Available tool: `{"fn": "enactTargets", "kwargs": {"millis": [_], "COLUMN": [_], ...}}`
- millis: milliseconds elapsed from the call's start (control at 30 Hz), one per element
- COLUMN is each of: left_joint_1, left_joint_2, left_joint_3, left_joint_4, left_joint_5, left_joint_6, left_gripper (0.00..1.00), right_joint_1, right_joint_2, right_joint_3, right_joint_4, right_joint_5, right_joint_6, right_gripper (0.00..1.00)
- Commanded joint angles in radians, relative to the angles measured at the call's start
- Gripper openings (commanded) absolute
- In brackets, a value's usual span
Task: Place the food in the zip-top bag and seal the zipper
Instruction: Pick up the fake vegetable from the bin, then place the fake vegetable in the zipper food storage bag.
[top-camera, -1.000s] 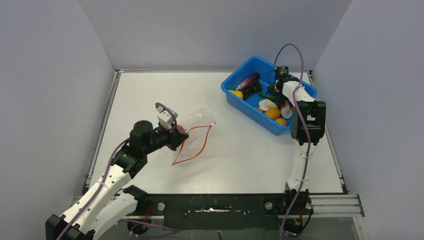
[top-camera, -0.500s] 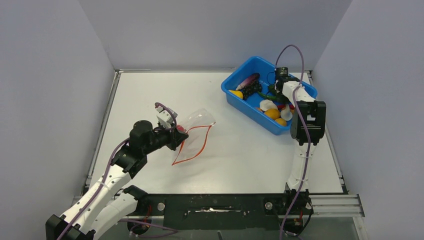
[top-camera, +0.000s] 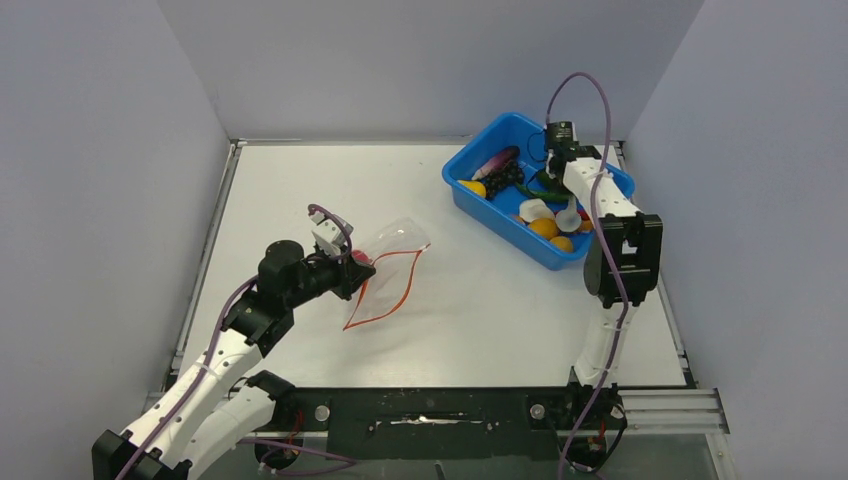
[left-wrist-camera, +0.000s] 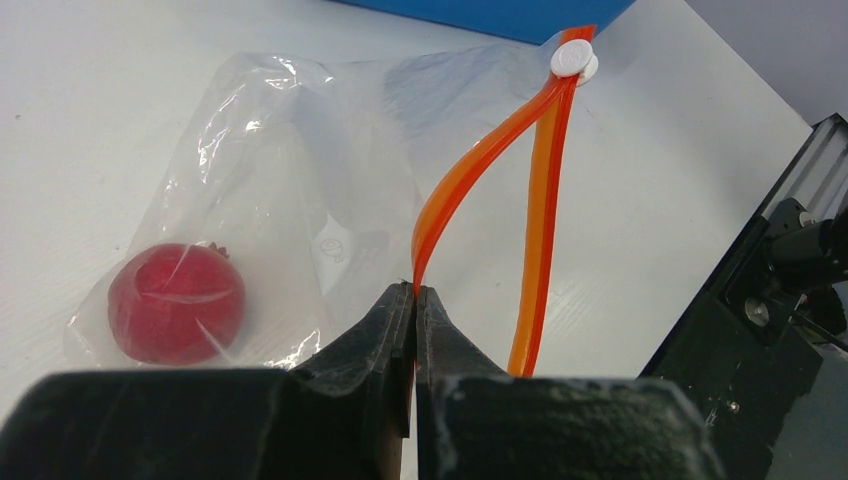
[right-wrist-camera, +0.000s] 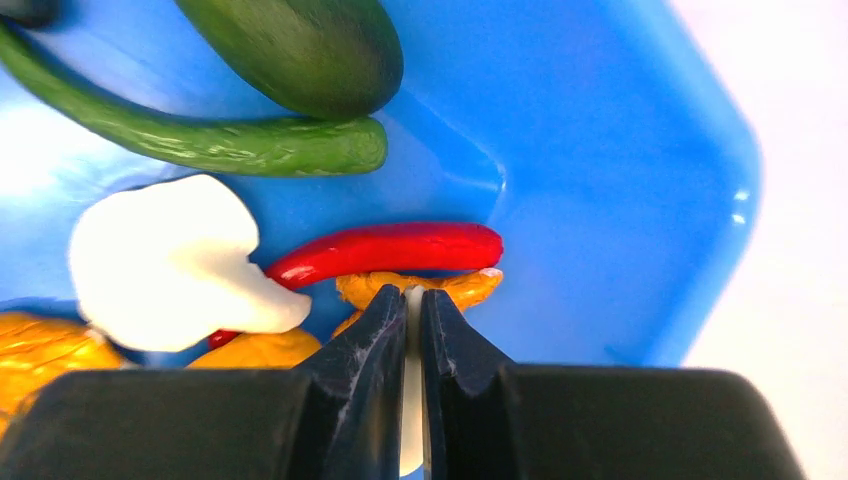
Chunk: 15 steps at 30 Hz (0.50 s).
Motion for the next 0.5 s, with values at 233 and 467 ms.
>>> {"fn": "enactTargets", "kwargs": {"millis": [233, 467], "left_joint_1": [0.01, 0.014], "left_joint_2": [-0.01, 0.016], "left_joint_3": [0.002, 0.021], "left_joint_4": [0.059, 0.067], "left_joint_5": [-0.007, -0.014], "left_joint_6": [-0.015, -0.075], "left_gripper": [0.0, 0.0], "right_joint_1": [0.114, 0.225], "right_joint_2": [-0.264, -0.438], "right_joint_3": [-0.036, -0.101], "right_joint_4": [0.008, 0.03], "right_joint_5": [0.12, 0.118], "right_joint_6": [0.059, 0.111], "right_gripper": [0.0, 0.0]}}
